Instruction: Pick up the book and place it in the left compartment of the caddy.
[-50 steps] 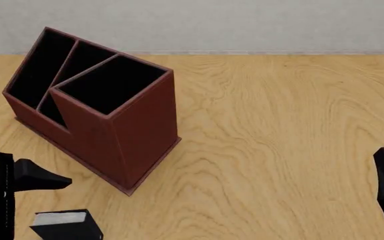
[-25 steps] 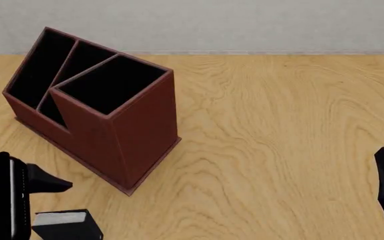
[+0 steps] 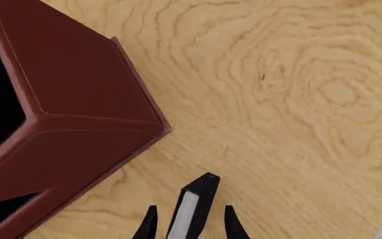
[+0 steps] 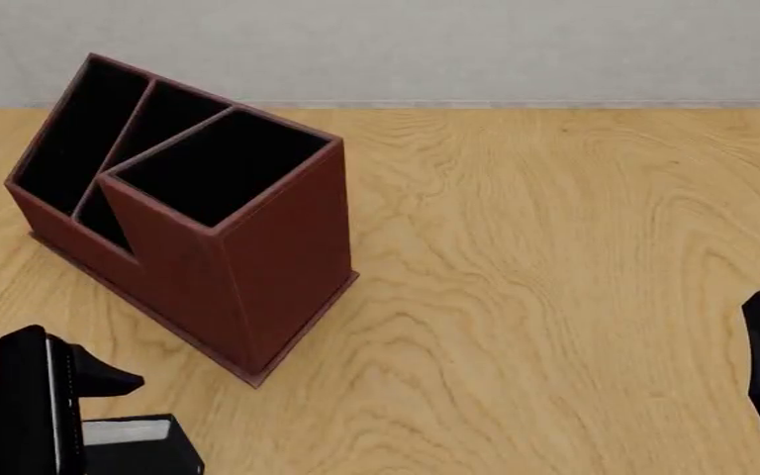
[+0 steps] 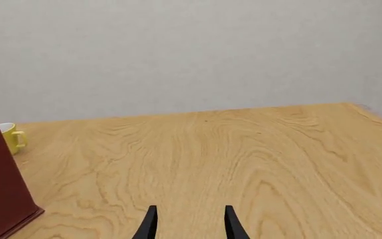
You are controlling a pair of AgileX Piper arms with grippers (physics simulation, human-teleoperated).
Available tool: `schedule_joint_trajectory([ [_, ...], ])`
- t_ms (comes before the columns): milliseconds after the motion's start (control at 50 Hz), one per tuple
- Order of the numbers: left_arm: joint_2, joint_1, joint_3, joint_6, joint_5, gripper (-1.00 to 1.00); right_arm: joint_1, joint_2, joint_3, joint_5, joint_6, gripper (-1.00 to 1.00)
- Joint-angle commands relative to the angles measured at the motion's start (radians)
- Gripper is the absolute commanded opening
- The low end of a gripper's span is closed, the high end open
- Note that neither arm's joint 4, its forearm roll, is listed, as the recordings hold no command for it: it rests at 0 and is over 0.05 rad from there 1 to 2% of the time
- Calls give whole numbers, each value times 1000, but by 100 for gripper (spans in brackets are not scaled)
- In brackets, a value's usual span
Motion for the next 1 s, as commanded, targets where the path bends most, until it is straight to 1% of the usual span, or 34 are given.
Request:
schedule_joint_trajectory([
  [20,5,27,35,1,-30,100,0,1,-1,1,-4,100],
  [420,24,74,67,5,-82,100,1,8,3,-6,-12,100],
  [860,92,86,130,-16,-193,100,1,22,2,-16,-20,100],
  [1000,96,90,144,-20,-204,100,3,34,2,-26,-24,100],
])
